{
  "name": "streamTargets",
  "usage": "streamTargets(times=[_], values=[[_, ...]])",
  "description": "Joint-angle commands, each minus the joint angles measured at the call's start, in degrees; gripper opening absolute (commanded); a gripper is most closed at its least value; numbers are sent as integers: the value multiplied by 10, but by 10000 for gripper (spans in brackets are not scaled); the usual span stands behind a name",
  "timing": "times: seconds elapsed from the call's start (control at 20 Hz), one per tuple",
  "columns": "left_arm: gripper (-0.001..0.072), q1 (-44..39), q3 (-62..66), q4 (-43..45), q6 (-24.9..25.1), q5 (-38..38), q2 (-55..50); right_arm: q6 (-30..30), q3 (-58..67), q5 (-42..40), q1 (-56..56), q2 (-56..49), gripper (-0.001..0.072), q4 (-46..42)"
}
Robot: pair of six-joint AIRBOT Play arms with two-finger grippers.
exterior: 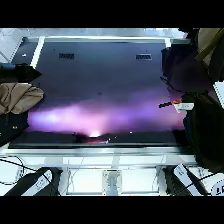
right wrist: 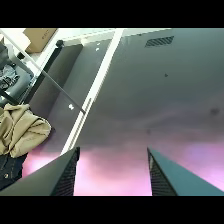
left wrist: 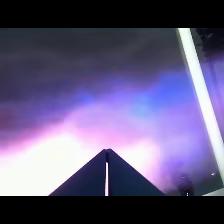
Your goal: Fold the clothes and pants, and hang the long-sleeved shirts on hangers.
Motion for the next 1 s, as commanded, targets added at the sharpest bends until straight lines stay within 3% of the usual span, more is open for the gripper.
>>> streamTargets(times=[0.0, 0.15, 0.25, 0.3, 0.4, 0.45, 0.55, 0.75, 0.95], values=[[25, 0, 0, 0, 0, 0, 0, 0, 0, 0, 0, 0, 481, 0], [25, 0, 0, 1, 1, 0, 0, 0, 0, 0, 0, 0, 481, 0], [34, 1, 0, 50, 7, 1, 0, 0, 0, 0, 0, 0, 481, 0], [144, 1, 0, 109, 3, 10, -2, 0, 0, 0, 0, 0, 481, 0], [588, 6, 0, 241, -61, 54, -14, 0, 0, 0, 0, 0, 480, 0], [621, 15, 0, 301, -116, 80, -25, 0, 0, 0, 0, 0, 481, 0], [621, 49, 0, 340, -184, 128, -58, 0, 0, 0, 0, 0, 481, 0], [621, 130, 0, 339, -209, 175, -154, -1, 0, -3, 0, 0, 481, 0], [621, 202, 0, 339, -261, 265, -240, -3, 0, -112, 0, -3, 481, -7]])
